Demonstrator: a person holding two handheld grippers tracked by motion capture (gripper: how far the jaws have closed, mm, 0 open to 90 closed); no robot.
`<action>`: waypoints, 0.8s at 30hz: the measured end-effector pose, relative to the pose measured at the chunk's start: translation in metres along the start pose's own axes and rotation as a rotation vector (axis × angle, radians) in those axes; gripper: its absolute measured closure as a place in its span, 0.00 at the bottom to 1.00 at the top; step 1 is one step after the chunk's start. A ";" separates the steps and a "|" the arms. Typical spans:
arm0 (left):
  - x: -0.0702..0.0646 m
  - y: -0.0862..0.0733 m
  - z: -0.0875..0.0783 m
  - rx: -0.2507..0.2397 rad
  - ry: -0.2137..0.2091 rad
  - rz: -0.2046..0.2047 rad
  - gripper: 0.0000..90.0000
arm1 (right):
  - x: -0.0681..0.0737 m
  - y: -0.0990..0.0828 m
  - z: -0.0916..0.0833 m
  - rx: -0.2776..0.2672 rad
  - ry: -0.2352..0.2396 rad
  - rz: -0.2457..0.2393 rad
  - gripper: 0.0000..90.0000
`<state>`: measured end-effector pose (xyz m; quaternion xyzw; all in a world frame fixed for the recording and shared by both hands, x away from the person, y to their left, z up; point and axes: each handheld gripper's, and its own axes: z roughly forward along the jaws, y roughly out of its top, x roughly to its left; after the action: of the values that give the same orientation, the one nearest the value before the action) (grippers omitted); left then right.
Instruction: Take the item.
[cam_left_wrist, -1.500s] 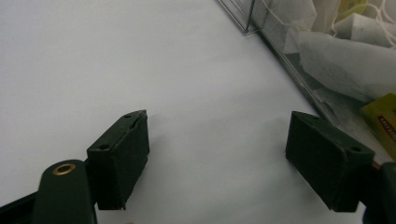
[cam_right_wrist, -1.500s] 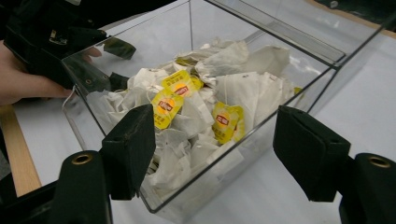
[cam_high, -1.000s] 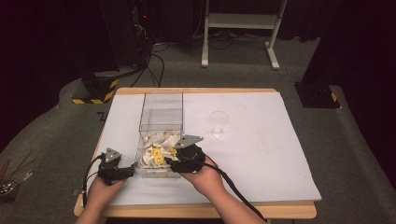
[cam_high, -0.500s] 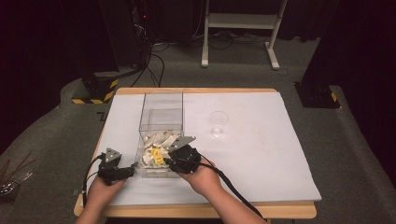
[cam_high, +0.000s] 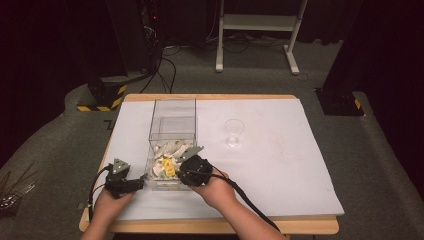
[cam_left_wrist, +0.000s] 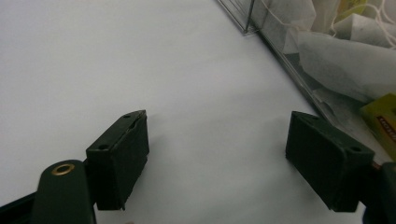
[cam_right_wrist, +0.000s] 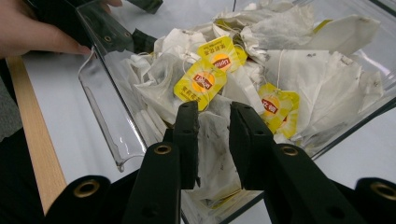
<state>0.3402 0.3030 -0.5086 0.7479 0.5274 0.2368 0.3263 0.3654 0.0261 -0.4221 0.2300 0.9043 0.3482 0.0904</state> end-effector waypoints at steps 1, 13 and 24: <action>0.000 0.000 0.000 0.000 0.000 0.000 0.24 | 0.000 0.000 0.001 0.006 0.002 -0.002 0.80; 0.000 0.000 0.000 0.000 0.000 0.000 0.24 | 0.001 0.004 0.004 0.075 -0.002 -0.032 0.79; 0.000 0.000 0.000 -0.001 0.001 -0.003 0.24 | 0.003 0.003 0.002 0.089 -0.018 -0.056 0.93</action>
<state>0.3400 0.3026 -0.5087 0.7469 0.5285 0.2369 0.3267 0.3641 0.0309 -0.4214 0.2117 0.9241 0.3028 0.0979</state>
